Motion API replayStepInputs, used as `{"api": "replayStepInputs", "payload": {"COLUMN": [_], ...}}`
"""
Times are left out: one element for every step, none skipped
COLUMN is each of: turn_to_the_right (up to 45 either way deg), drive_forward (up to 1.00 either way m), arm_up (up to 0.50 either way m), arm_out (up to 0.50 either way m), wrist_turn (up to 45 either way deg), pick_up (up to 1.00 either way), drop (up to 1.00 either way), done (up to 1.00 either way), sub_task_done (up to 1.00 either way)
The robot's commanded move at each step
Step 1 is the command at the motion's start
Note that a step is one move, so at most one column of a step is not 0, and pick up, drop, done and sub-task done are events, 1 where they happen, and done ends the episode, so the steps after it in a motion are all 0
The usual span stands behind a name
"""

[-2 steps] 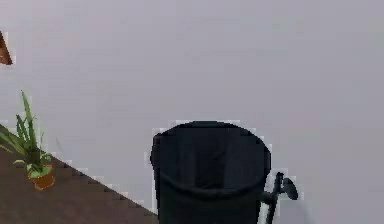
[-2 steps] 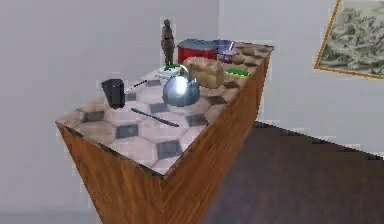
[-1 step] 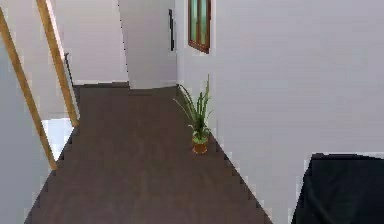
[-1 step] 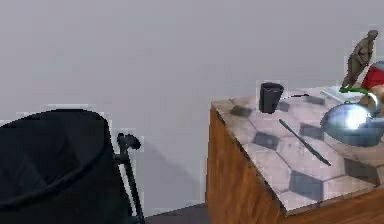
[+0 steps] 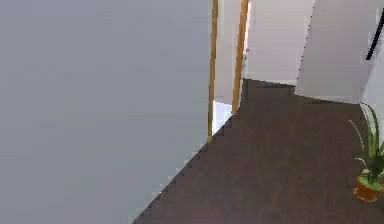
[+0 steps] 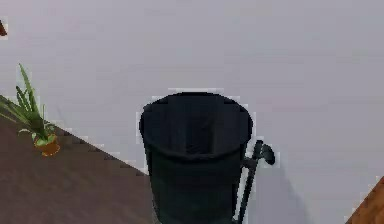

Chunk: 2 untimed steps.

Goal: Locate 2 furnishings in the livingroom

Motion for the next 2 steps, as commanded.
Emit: {"api": "replayStepInputs", "payload": {"turn_to_the_right": [-45.0,-3.0], "drive_forward": [0.0,0.0], "arm_up": [0.0,0.0], "arm_out": [0.0,0.0], "wrist_turn": [0.0,0.0], "pick_up": [0.0,0.0], "drop": [0.0,0.0], "done": [0.0,0.0], "sub_task_done": [0.0,0.0]}}
